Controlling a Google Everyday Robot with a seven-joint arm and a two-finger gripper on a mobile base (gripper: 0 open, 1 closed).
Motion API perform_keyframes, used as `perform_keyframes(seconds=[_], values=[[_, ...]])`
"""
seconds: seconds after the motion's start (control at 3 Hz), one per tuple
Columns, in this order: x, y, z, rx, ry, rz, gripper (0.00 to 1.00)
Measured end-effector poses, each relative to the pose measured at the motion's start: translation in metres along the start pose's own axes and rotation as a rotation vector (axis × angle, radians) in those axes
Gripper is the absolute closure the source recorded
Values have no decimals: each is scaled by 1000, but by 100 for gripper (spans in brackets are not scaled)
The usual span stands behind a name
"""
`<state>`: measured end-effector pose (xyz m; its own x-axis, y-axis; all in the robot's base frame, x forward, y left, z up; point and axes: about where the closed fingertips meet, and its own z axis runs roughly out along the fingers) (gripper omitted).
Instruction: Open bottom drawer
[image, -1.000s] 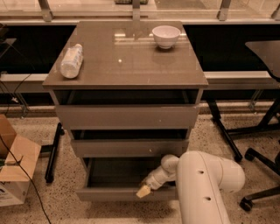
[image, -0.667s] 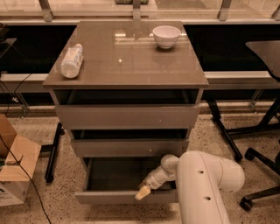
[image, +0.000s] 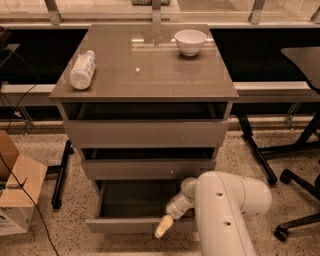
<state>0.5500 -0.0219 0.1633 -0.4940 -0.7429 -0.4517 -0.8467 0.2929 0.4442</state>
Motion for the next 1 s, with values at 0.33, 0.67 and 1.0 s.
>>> perform_keyframes(seconds=[0.33, 0.67, 1.0], values=[[33, 15, 8, -68, 76, 61, 0], [32, 16, 6, -68, 76, 61, 17], [41, 37, 4, -77, 115, 81, 40]])
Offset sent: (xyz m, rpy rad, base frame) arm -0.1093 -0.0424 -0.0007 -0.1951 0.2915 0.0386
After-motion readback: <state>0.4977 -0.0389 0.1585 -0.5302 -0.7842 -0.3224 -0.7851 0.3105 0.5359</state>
